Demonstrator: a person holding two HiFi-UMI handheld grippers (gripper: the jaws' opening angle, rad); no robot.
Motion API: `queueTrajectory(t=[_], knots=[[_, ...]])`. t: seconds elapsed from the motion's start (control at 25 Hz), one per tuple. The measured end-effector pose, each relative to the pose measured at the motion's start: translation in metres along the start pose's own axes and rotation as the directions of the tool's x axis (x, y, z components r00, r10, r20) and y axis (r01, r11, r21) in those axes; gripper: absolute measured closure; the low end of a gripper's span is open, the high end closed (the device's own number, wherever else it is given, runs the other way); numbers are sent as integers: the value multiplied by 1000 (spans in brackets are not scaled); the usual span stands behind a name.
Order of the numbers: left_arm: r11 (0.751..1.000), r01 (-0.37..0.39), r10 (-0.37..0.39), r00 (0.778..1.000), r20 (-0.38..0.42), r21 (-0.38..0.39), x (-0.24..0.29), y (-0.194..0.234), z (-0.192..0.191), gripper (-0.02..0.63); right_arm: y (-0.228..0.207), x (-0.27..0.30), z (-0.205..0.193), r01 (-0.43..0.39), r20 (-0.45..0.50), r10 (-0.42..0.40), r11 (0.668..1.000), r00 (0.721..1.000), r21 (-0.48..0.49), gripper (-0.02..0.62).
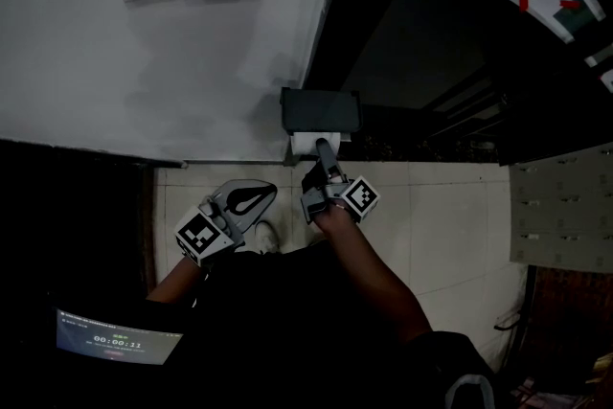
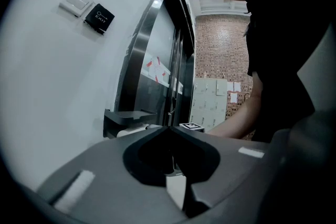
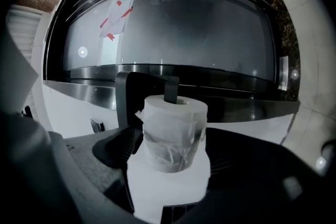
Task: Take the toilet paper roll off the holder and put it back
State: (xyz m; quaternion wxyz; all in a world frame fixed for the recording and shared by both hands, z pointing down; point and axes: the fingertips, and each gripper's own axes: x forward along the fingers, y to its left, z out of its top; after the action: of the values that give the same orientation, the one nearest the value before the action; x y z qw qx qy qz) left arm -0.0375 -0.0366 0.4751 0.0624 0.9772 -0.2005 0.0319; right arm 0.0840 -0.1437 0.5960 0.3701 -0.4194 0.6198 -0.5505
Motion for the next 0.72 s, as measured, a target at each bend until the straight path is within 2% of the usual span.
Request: queueTrajectory(t=[0.28, 0.44, 0.6, 0.68, 0.72], knots=[[1000, 9, -9, 1000, -2, 7, 3, 0, 0, 603, 3, -22, -2, 2, -72, -12, 991, 997, -131, 183], [1000, 11, -11, 1000, 0, -12, 6, -1, 3, 603, 18, -29, -1, -51, -133, 15, 960, 991, -274, 183], [1000, 17, -17, 1000, -2, -3, 9, -1, 2, 603, 39, -34, -5, -121, -213, 32, 899, 977, -421, 182], [1000, 17, -17, 1000, -6, -10, 10, -1, 3, 603, 44, -38, -3, -126, -234, 1, 845, 972, -520, 183], [1000, 19, -19, 1000, -6, -9, 11, -1, 3, 603, 49, -39, -3, -139, -247, -9, 807, 969, -574, 183]])
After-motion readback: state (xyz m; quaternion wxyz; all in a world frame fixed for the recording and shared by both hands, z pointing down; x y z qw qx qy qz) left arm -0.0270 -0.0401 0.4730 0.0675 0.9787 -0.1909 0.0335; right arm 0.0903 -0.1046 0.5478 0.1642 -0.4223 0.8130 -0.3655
